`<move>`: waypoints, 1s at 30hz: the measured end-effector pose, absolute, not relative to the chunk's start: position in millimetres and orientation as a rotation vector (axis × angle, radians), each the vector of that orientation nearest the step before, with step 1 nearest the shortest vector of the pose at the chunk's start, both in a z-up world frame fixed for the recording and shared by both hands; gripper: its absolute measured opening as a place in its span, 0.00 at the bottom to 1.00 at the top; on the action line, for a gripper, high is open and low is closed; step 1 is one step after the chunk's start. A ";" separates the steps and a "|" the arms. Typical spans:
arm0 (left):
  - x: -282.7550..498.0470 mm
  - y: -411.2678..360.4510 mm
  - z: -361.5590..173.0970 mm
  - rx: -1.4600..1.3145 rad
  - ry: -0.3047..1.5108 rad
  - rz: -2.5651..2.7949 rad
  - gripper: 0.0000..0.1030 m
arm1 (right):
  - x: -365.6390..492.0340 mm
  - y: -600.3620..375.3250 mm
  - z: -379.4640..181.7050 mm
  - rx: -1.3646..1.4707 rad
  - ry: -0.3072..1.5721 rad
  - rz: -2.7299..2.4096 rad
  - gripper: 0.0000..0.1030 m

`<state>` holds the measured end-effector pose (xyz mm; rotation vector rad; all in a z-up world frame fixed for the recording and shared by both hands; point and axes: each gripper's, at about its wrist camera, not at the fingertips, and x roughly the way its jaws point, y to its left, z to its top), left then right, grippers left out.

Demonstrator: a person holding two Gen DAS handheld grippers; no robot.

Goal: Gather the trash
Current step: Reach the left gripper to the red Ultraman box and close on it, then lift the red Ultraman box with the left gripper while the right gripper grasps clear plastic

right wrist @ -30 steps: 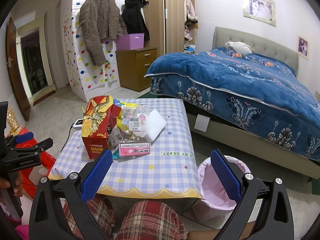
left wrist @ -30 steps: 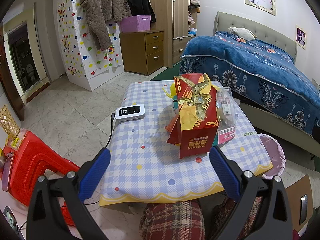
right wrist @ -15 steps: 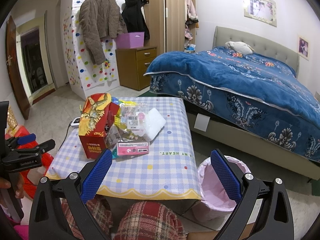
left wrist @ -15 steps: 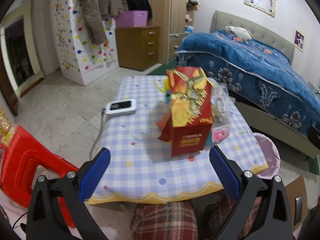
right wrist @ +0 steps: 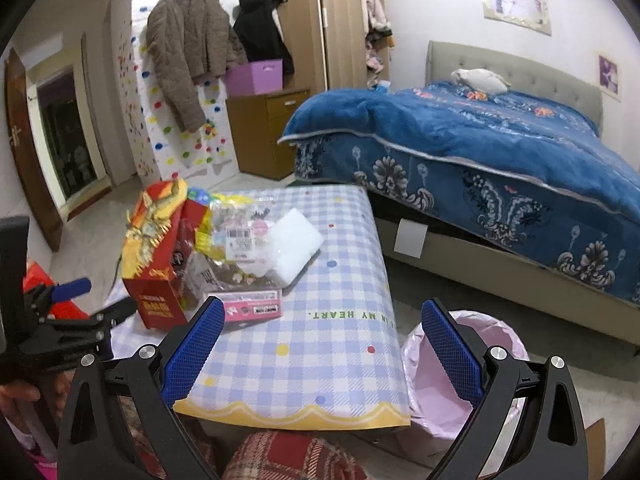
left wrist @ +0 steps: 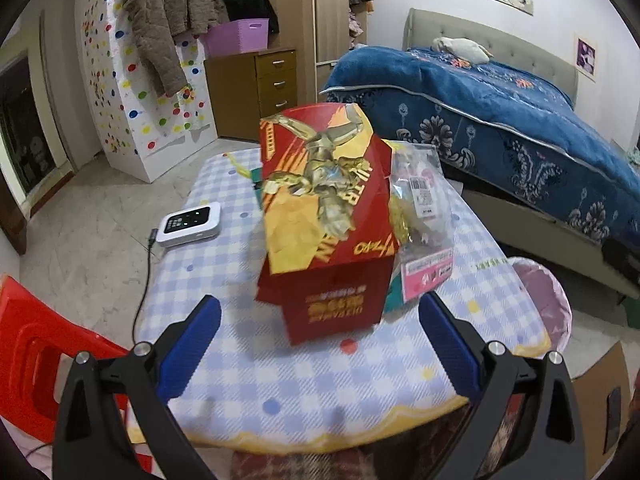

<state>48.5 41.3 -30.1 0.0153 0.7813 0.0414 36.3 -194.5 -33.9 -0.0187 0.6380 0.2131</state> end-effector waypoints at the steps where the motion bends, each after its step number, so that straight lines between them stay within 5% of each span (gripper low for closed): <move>1: 53.6 39.7 -32.7 0.004 0.795 0.031 0.93 | 40.2 -195.5 -35.6 -0.022 0.646 0.208 0.94; 14: 92.2 31.6 -53.3 -0.007 0.844 0.084 0.92 | 72.5 -203.1 -61.1 -0.043 0.682 0.228 0.88; 17: 95.3 32.6 -55.8 0.006 0.843 0.082 0.87 | 74.0 -201.3 -66.1 -0.034 0.705 0.253 0.71; 22: 96.4 31.9 -57.1 0.052 0.819 0.082 0.77 | 72.4 -200.3 -71.2 -0.020 0.733 0.278 0.71; 30: 76.7 48.7 -30.8 0.037 0.699 0.068 0.75 | 61.8 -194.7 -64.4 -0.029 0.724 0.284 0.68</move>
